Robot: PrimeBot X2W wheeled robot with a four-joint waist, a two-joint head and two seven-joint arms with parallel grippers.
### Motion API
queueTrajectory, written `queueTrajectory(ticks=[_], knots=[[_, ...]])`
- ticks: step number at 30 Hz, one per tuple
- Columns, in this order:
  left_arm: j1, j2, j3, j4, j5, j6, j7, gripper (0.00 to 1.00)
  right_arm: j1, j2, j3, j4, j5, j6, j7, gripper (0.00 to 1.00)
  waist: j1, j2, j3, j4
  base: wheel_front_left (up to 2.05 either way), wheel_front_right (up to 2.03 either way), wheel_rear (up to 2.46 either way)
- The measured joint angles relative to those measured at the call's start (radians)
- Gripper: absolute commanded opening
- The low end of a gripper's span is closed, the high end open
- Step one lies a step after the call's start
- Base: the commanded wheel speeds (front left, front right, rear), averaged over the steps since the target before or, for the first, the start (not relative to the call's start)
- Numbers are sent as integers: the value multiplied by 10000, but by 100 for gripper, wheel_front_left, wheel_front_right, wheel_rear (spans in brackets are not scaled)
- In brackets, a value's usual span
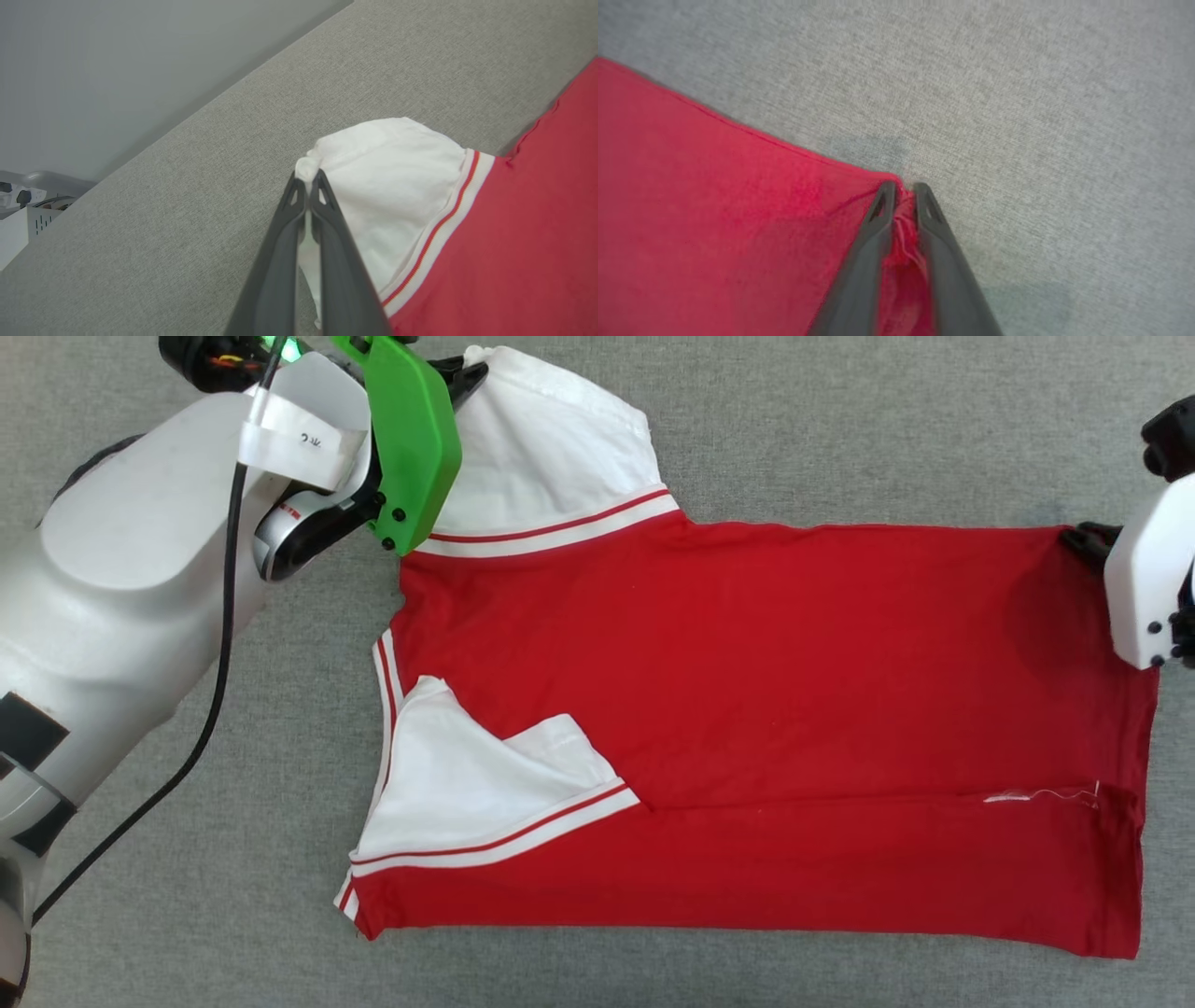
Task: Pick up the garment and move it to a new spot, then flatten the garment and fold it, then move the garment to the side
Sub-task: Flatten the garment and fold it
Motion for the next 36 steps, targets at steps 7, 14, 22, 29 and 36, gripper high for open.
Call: queueTrajectory(ticks=[7,14,22,29,36], knots=[[709,224,-36,17,-146,0,-316,0,376,209,161,219,36,0,-1682,0,0,0,-728,-102,0,0,0],[1611,539,-63,-424,-163,-2,-596,0,1317,130,67,73,86,0,-2924,0,0,0,-1630,-131,0,0,0],[2920,1055,-88,-1476,-102,288,-849,0,2680,4,-259,-477,261,0,-3563,0,0,0,-2614,-82,0,0,0],[4269,1799,-90,-2709,-180,872,-1005,0,4135,-81,-692,-1066,288,0,-3722,0,0,0,-3353,6,0,0,0],[5916,2558,-105,-3879,-334,1519,-1106,0,5771,-59,-1342,-1701,357,0,-3632,0,0,0,-3955,113,0,0,0]])
